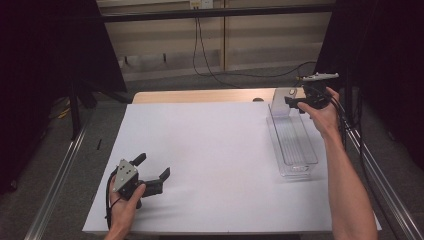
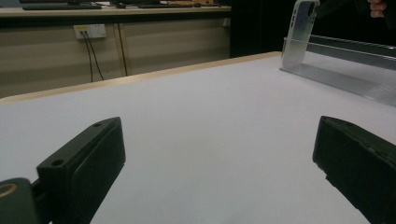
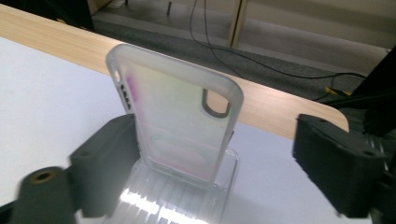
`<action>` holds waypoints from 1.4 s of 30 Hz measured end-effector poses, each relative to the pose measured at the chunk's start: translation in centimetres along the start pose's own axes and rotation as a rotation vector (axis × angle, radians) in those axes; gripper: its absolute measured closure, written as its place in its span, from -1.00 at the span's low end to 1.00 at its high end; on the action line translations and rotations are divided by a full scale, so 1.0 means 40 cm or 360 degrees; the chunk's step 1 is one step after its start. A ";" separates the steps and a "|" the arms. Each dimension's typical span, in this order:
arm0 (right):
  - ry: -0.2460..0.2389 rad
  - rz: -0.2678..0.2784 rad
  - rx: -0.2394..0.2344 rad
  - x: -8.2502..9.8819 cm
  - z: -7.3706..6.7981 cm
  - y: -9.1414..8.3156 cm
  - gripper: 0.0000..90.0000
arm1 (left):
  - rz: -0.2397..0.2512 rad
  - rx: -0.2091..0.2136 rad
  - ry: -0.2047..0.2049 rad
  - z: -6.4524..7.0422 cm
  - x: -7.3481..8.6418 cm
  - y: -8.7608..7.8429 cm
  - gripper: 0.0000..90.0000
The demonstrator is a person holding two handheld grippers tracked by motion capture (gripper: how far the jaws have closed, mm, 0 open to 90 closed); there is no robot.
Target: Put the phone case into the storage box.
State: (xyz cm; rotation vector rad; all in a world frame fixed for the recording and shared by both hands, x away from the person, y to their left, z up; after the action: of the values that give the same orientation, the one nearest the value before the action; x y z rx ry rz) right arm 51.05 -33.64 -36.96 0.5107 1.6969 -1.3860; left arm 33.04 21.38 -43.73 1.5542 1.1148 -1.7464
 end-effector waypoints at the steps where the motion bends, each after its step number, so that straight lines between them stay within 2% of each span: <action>1: -0.0013 -0.0005 0.0004 0.001 -0.003 0.000 -0.88 | -0.0001 -0.0002 0.0000 0.000 0.000 0.000 -0.95; 3: -0.0032 -0.0012 0.0014 0.001 -0.008 -0.001 -0.89 | 0.0006 -0.0004 -0.0006 0.001 -0.001 -0.001 -0.95; 5: -0.0012 -0.0004 0.0028 -0.001 -0.011 -0.003 -0.88 | 0.0006 -0.0006 -0.0004 0.001 -0.001 -0.002 -0.95; 7: -0.0007 0.0006 -0.0005 -0.002 -0.014 -0.009 -0.91 | 0.0007 -0.0013 0.0001 0.001 -0.002 -0.003 -0.95; 11: 0.0024 0.0037 -0.0011 -0.002 -0.012 -0.016 -0.86 | 0.0008 -0.0019 -0.0003 0.000 -0.003 -0.004 -0.94; 14: -0.0011 0.0123 0.0025 0.005 -0.013 -0.021 -0.89 | 0.0010 -0.0023 -0.0011 0.000 -0.005 -0.004 -0.94; 16: -0.0026 0.0151 0.0059 0.011 -0.013 -0.024 -0.96 | 0.0011 -0.0026 -0.0013 0.000 -0.005 -0.002 -0.94; 19: -0.0023 0.0150 0.0002 0.019 -0.007 -0.029 -0.95 | 0.0009 -0.0031 -0.0018 0.000 -0.004 -0.002 -0.94; 22: -0.0014 0.0213 0.0020 0.027 -0.006 -0.036 -0.92 | 0.0008 -0.0034 -0.0017 -0.001 -0.004 -0.002 -0.94; 32: 0.0033 0.0235 0.0024 0.050 -0.006 -0.035 -0.85 | 0.0008 -0.0038 -0.0018 -0.001 -0.003 -0.005 -0.94; 36: 0.0054 0.0230 0.0009 0.057 -0.015 -0.035 -0.99 | 0.0015 -0.0041 -0.0007 -0.004 -0.003 -0.012 -0.94; 38: 0.0075 0.0245 -0.0002 0.059 -0.017 -0.039 -0.97 | 0.0029 -0.0037 -0.0017 -0.004 -0.004 -0.016 -0.94; 40: 0.0071 0.0288 0.0024 0.063 -0.022 -0.042 -0.97 | 0.0026 -0.0040 -0.0022 -0.004 -0.003 -0.020 -0.94; 42: 0.0066 0.0320 0.0008 0.066 -0.029 -0.044 -0.98 | 0.0025 -0.0040 -0.0015 -0.005 -0.004 -0.023 -0.94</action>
State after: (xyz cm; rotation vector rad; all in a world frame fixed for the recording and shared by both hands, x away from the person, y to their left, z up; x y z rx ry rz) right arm 47.85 -33.60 -38.09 0.6969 1.6269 -1.2426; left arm 32.40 22.01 -43.38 1.5339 1.1133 -1.7213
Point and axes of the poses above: each handheld gripper's, and its own axes: y roughly forward along the jaws, x roughly out of its underside, z roughly to its right, the point moved 1 cm from there along y, roughly forward along the jaws, and after that the axes turned 6 degrees about -x, right-handed, at the moved point
